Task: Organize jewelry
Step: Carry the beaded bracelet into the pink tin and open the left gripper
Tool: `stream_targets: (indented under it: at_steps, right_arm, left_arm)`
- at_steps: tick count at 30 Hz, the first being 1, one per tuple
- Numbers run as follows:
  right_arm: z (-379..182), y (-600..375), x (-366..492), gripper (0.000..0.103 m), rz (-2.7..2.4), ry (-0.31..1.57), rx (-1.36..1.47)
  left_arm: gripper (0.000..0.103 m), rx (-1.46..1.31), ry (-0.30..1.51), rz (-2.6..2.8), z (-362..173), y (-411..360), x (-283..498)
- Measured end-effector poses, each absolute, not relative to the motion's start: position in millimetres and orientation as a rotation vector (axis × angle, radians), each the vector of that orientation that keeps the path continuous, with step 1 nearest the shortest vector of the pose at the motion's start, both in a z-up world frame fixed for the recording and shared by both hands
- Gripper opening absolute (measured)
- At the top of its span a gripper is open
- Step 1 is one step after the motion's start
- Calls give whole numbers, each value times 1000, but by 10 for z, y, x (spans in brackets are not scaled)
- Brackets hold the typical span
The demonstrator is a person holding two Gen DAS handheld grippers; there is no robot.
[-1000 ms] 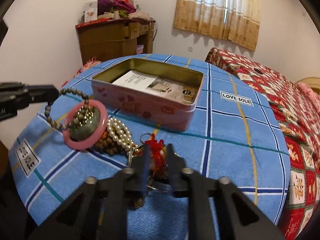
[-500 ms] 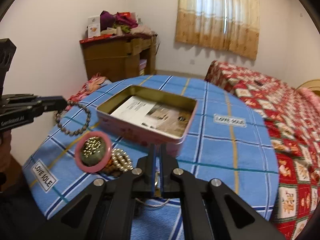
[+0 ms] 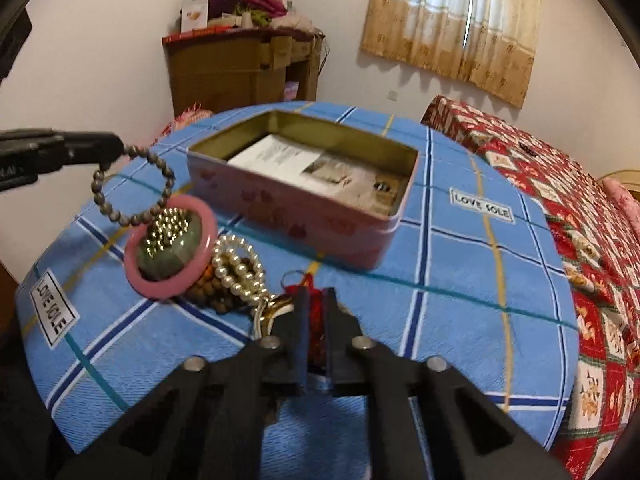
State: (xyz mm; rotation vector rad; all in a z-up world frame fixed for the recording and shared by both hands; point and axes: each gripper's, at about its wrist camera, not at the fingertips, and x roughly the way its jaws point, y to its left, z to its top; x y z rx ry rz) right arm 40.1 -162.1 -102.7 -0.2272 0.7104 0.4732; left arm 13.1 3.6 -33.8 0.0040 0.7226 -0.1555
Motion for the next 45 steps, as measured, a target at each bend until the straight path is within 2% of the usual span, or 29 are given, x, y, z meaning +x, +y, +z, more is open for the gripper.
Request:
stream_targets:
  at_steps: [8,20,32,45]
  right_arm:
    - [-549,-1658,480,7,457,603,-237]
    - [-371,-1629,920,7,480,585,-202]
    - [-519,-1467,1430,7,466,627,-208]
    - [-806,-1436,1778,9,422,694,-213]
  left_arm:
    - [8,22,642,-164,-8,44,302]
    - [8,55,640,-156,53,59,738]
    - [9,90,701,-122,-195,51,1297]
    - [9,130,743,-111,-429,3,1549]
